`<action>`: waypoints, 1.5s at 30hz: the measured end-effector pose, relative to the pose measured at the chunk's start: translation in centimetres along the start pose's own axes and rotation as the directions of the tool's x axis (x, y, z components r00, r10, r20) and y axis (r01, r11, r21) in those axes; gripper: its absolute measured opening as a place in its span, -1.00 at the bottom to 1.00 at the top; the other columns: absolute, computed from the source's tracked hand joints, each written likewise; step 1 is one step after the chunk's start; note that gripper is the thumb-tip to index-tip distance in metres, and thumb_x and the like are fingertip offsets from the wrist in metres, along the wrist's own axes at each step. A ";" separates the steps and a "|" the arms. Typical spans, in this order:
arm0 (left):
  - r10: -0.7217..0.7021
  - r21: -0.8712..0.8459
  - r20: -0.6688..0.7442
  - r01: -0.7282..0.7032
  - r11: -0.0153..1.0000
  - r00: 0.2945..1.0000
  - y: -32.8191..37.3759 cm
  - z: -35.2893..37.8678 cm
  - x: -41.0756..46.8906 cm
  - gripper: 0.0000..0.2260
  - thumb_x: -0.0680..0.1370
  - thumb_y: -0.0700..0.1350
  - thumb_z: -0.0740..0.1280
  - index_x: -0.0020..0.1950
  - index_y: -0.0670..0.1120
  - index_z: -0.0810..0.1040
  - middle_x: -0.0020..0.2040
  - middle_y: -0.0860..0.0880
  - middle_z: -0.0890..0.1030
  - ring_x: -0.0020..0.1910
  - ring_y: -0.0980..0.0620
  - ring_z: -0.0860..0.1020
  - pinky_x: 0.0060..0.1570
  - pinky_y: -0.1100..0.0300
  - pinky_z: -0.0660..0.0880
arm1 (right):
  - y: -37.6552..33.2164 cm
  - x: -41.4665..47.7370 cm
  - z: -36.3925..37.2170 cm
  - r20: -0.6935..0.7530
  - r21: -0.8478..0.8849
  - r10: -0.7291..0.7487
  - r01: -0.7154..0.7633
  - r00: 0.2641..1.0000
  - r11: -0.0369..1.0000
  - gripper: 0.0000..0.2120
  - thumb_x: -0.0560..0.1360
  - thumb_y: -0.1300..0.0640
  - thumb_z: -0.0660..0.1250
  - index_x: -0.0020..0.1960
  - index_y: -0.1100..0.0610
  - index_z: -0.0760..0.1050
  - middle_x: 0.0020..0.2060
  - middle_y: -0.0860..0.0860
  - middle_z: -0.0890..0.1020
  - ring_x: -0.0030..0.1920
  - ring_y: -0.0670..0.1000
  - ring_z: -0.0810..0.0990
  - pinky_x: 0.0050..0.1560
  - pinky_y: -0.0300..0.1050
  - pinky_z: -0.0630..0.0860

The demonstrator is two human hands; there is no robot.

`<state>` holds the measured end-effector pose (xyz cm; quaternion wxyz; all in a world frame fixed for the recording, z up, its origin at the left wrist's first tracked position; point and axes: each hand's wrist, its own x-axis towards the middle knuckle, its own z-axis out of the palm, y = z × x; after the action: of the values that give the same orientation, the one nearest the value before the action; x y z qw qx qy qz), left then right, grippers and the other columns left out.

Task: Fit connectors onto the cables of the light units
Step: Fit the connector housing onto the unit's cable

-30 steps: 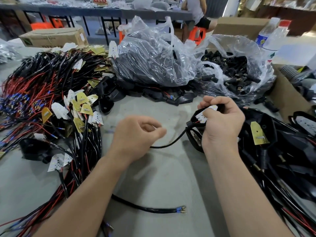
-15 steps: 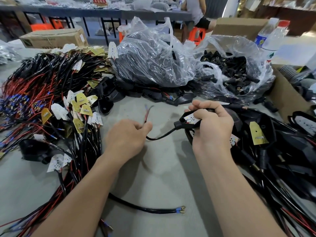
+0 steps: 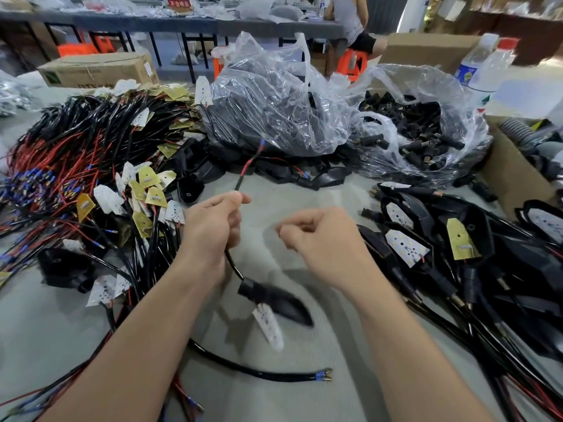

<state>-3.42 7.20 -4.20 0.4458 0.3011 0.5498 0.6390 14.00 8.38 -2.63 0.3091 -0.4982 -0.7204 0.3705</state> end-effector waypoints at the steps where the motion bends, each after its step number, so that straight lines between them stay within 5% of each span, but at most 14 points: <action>1: -0.021 0.017 0.055 0.020 1.000 0.998 0.0 0.2 -0.2 -0.73 0.68 -0.20 0.25 -0.16 -0.15 0.65 -0.50 0.10 0.24 -0.55 0.15 0.15 -0.58 0.33 0.13 | -0.2 0.1 0.4 -0.051 0.160 0.025 -0.016 0.998 0.987 -0.85 0.52 0.08 0.37 -0.18 -0.05 0.69 -0.24 -0.03 0.73 -0.23 -0.04 0.68 -0.08 -0.07 0.66; 5: -0.082 0.153 0.254 0.044 0.987 0.964 -0.6 1.2 -1.2 -0.73 0.64 -0.20 0.29 -0.21 -0.15 0.69 -0.49 0.05 0.21 -0.53 0.11 0.12 -0.53 0.31 0.08 | -0.7 1.2 1.4 -0.087 0.623 0.127 -0.046 0.988 0.781 -0.71 0.64 0.16 0.26 -0.20 0.05 0.66 -0.24 0.08 0.71 -0.25 0.00 0.61 -0.21 -0.12 0.57; 12: -0.174 0.244 0.421 0.074 0.967 0.890 -0.6 1.8 -1.9 -0.70 0.63 -0.14 0.32 -0.25 -0.07 0.74 -0.48 0.06 0.19 -0.52 0.10 0.09 -0.53 0.30 0.08 | 0.0 2.5 0.1 -0.207 0.790 0.256 0.007 0.944 0.613 -0.75 0.63 0.27 0.28 -0.19 0.15 0.62 -0.36 0.04 0.67 -0.45 -0.11 0.43 -0.44 -0.31 0.35; 16: -0.186 0.226 0.565 0.066 0.972 0.804 -0.2 1.9 -2.5 -0.79 0.58 -0.08 0.35 -0.14 -0.05 0.76 -0.47 0.02 0.42 -0.55 0.09 0.33 -0.54 0.31 0.26 | -0.1 2.9 -0.4 -0.287 0.846 0.301 0.093 0.909 0.526 -0.76 0.64 0.30 0.25 -0.16 0.20 0.59 -0.41 0.04 0.65 -0.50 -0.13 0.44 -0.48 -0.32 0.38; 19: -0.254 0.274 0.668 0.085 0.958 0.700 -0.2 1.1 -3.0 -0.75 0.54 -0.02 0.31 -0.01 -0.06 0.77 -0.20 -0.06 0.68 -0.22 0.04 0.64 -0.22 0.24 0.55 | 0.3 3.2 -1.8 -0.306 0.896 0.352 0.143 0.884 0.420 -0.77 0.66 0.30 0.21 -0.13 0.21 0.54 -0.41 0.07 0.65 -0.51 -0.11 0.48 -0.47 -0.30 0.43; 24: -0.330 0.268 0.877 0.215 0.939 0.350 0.8 -0.9 -2.4 -0.64 0.52 -0.22 0.36 0.32 -0.12 0.60 0.31 -0.17 0.62 0.30 -0.13 0.59 0.26 0.00 0.55 | 1.0 3.5 -3.5 -0.307 0.940 0.425 0.202 0.851 0.273 -0.79 0.68 0.31 0.16 -0.09 0.23 0.49 -0.35 0.15 0.65 -0.49 -0.04 0.55 -0.42 -0.24 0.52; 26: -0.297 0.231 0.880 0.213 0.949 0.369 0.9 -1.1 -2.2 -0.65 0.49 -0.37 0.32 0.26 -0.16 0.50 0.39 -0.17 0.57 0.44 -0.14 0.49 0.40 -0.09 0.45 | 1.3 3.5 -3.9 -0.306 0.943 0.425 0.211 0.852 0.256 -0.81 0.69 0.30 0.17 -0.07 0.24 0.49 -0.32 0.17 0.65 -0.46 -0.02 0.57 -0.38 -0.23 0.55; 30: -0.332 0.225 0.805 0.265 0.938 0.492 0.4 -0.9 -2.1 -0.73 0.46 -0.43 0.31 0.00 -0.09 0.45 0.25 -0.15 0.63 0.28 -0.13 0.60 0.20 0.01 0.58 | 1.4 3.5 -4.4 -0.300 0.943 0.390 0.209 0.870 0.260 -0.87 0.67 0.33 0.21 -0.02 0.23 0.49 -0.32 0.14 0.66 -0.39 0.01 0.61 -0.27 -0.19 0.61; 36: -0.272 0.406 0.656 -0.025 0.914 0.704 -0.3 0.1 -2.5 -0.74 0.36 -0.25 0.50 -0.01 -0.11 0.56 0.02 -0.09 0.73 -0.07 0.01 0.68 -0.03 0.25 0.54 | 1.1 3.3 -4.7 -0.330 0.892 0.284 0.199 0.900 0.406 -0.83 0.64 0.38 0.23 -0.04 0.19 0.52 -0.25 0.12 0.66 -0.33 0.00 0.61 -0.21 -0.17 0.62; 40: -0.375 0.459 0.688 0.028 0.888 0.621 0.2 -0.5 -2.3 -0.61 0.48 -0.15 0.42 0.32 -0.08 0.57 0.15 -0.08 0.71 0.08 0.08 0.64 0.05 0.34 0.50 | 1.2 3.1 -5.1 -0.390 0.858 0.273 0.240 0.879 0.454 -0.83 0.64 0.39 0.22 -0.05 0.21 0.51 -0.29 0.10 0.65 -0.36 0.00 0.60 -0.23 -0.17 0.62; 45: -0.408 0.403 0.767 0.123 0.907 0.496 1.2 -2.2 -1.5 -0.39 0.46 -0.37 0.29 0.49 -0.03 0.44 0.30 -0.17 0.62 0.27 -0.10 0.53 0.24 0.14 0.42 | 1.4 3.0 -5.3 -0.436 0.830 0.276 0.265 0.856 0.490 -0.83 0.64 0.40 0.21 -0.04 0.22 0.51 -0.28 0.11 0.64 -0.37 0.00 0.60 -0.26 -0.17 0.62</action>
<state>-5.04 4.88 -3.34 0.6967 0.5426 0.3977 0.2491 18.08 12.78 -0.75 0.6969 -0.3546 -0.3196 0.5353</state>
